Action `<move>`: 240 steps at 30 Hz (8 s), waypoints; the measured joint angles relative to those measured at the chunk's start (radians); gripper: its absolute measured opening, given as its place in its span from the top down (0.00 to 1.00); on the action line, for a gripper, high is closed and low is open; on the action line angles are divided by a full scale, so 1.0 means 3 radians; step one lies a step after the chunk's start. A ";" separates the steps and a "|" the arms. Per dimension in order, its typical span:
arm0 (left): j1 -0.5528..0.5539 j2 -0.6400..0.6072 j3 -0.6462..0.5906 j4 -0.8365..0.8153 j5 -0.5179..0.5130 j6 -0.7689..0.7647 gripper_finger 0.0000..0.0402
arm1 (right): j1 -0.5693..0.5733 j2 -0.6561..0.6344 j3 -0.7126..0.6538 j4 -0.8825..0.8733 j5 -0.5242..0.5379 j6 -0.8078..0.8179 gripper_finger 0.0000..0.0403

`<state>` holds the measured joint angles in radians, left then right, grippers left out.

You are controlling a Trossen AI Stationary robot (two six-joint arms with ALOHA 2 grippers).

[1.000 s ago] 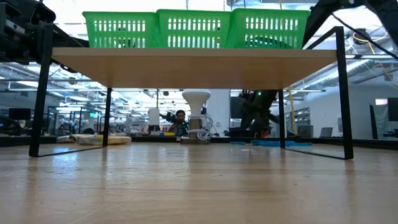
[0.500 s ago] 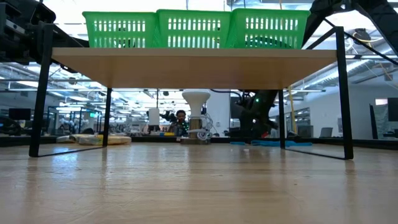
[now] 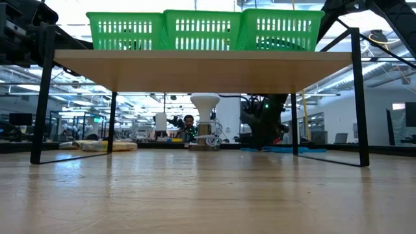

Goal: Pick & Place Office Desk Supplies
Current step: Put the blue rubber band into the right green bin on the shelf

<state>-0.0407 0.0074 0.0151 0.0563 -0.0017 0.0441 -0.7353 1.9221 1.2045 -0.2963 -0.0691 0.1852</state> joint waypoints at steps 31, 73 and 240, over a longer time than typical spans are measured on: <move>-0.0001 -0.0001 0.0000 0.0000 0.0000 0.0000 0.89 | -0.0034 -0.0287 -0.0013 -0.0013 0.0333 -0.0272 1.00; -0.0001 0.0000 0.0000 0.0000 0.0000 0.0001 0.89 | 0.0321 -0.0295 -0.0476 0.0422 0.0310 -0.0402 0.63; -0.0001 0.0000 0.0000 0.0000 0.0000 0.0000 0.89 | 0.0013 -0.2511 -0.2598 0.1025 0.0821 0.0377 0.68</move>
<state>-0.0409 0.0074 0.0151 0.0563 -0.0017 0.0441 -0.7313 1.1686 0.4252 0.0111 0.1773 0.2983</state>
